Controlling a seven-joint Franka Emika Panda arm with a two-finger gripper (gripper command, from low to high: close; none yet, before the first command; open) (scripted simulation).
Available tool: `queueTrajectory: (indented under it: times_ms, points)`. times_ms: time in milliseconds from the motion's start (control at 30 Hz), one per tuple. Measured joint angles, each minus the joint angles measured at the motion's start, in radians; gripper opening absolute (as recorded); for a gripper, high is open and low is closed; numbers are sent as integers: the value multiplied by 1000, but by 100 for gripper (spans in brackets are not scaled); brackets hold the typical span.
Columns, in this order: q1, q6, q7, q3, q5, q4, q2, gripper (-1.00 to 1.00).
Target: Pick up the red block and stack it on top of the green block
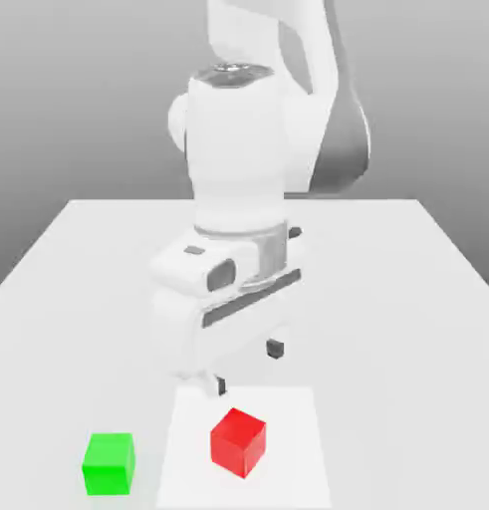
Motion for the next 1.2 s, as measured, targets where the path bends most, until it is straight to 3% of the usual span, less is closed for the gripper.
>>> queueTrajectory:
  times_ms: [200, 233, 467, 700, 867, 1000, 1033, 1200]
  points:
    - [-57, 163, -119, 74, 84, 8, 216, 0]
    - [-71, 187, -128, 91, 95, 13, 245, -100]
    - [-73, 188, -129, 93, 96, 13, 248, -100]
    - [-68, 3, -22, 5, -6, 11, 60, -100]
    - [-188, -100, 80, -118, 25, 126, 78, -100]
    - [-241, -4, 28, -76, 120, 149, 204, -100]
    - [-251, 17, 16, -64, 137, 151, 228, 100]
    - [-251, 17, 16, -64, 137, 151, 228, 100]
